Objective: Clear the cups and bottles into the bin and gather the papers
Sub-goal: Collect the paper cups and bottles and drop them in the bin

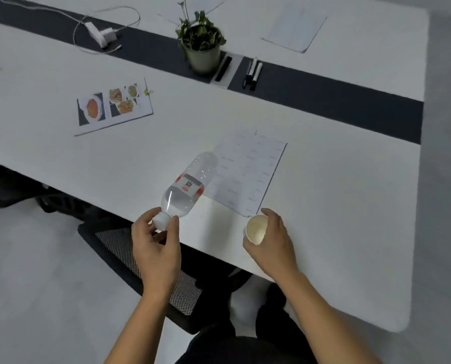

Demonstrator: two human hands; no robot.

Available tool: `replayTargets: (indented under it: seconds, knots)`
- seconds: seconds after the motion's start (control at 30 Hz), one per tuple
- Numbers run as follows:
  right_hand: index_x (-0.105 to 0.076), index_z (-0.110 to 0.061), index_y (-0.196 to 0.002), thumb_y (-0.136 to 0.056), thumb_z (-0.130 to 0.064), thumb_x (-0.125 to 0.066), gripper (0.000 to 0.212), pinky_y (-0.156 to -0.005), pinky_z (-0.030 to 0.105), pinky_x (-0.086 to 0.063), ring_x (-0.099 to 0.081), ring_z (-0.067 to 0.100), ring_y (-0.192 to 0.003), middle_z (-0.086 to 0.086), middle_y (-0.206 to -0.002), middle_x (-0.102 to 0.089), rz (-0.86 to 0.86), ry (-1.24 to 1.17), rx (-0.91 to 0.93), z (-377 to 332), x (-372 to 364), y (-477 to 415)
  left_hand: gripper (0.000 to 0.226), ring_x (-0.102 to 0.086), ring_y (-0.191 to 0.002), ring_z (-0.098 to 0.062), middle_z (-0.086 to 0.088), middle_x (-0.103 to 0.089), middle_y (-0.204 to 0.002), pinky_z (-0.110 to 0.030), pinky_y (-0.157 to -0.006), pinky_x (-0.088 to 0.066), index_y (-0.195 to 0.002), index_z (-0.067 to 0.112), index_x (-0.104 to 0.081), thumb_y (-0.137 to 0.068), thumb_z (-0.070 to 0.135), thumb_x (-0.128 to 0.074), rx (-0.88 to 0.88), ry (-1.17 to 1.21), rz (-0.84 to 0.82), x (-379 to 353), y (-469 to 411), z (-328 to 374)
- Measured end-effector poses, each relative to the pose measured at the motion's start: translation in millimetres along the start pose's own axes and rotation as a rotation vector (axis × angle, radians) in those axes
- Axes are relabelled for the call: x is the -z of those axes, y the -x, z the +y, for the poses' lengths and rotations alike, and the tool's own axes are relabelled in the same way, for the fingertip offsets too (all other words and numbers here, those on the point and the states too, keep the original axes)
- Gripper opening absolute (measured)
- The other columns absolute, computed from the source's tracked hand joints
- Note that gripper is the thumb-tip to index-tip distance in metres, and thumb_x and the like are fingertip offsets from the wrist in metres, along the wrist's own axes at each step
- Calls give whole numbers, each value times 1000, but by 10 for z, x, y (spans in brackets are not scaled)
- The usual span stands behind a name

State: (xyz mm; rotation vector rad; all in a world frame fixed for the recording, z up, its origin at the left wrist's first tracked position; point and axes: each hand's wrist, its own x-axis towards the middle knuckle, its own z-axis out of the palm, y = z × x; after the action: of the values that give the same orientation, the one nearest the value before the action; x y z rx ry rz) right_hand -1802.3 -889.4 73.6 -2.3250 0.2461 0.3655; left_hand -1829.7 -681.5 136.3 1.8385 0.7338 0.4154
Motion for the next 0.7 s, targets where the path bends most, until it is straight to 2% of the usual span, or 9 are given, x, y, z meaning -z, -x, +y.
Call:
replayTargets:
  seconds: [0.07, 0.17, 0.33, 0.47, 0.53, 0.63, 0.7]
  knots:
    - [-39, -31, -138, -78, -37, -76, 71, -91, 28, -45, -53, 16, -116, -9, -135, -43, 174, -77, -18, -101, 223, 105, 30, -63, -98, -13, 7, -63, -118, -17, -72, -49, -119, 25, -60, -90, 22, -69, -52, 46, -52, -7, -39, 206]
    - [-43, -38, -137, -76, -35, -80, 71, -88, 23, -42, -51, 5, -108, -16, -129, -36, 405, -171, -42, -114, 586, 307, 29, -62, -94, -8, 14, -65, -114, -13, -71, -48, -118, 25, -61, -91, 20, -69, -177, 116, -162, -108, -13, 527]
    - [-31, -43, -147, -77, -36, -82, 87, -90, 18, -34, -40, -5, -110, -23, -127, -35, 636, -275, -194, 235, 1058, 965, 34, -60, -95, 5, 10, -61, -122, -8, -72, -48, -124, 23, -55, -93, 16, -66, -281, 249, -446, -539, 301, 882]
    - [-33, -36, -147, -74, -39, -85, 90, -95, 23, -34, -41, 1, -123, -22, -133, -39, 871, -358, -371, 675, 1308, 1773, 41, -60, -110, -1, 4, -58, -130, -14, -83, -51, -130, 26, -50, -93, 22, -66, -326, 305, -726, -966, 899, 1124]
    - [-37, -32, -146, -72, -41, -86, 89, -94, 24, -35, -45, 8, -126, -17, -135, -44, 1006, -385, -449, 886, 1442, 2184, 42, -59, -110, 0, 6, -57, -130, -12, -81, -50, -131, 25, -50, -92, 23, -67, -397, 301, -864, -1152, 1308, 1261]
    - [-43, -29, -143, -70, -41, -86, 86, -94, 26, -38, -49, 11, -123, -12, -135, -48, 1207, -424, -508, 1197, 1622, 2713, 40, -59, -107, 1, 8, -58, -128, -10, -78, -49, -130, 21, -52, -92, 22, -66, -519, 300, -1037, -1356, 1984, 1434]
    - [-46, -29, -142, -69, -43, -85, 84, -94, 25, -39, -49, 5, -116, -13, -132, -49, 1318, -433, -520, 1447, 1740, 3024, 38, -61, -107, -1, 11, -60, -126, -13, -78, -51, -128, 20, -54, -92, 20, -66, -573, 318, -1125, -1469, 2460, 1509]
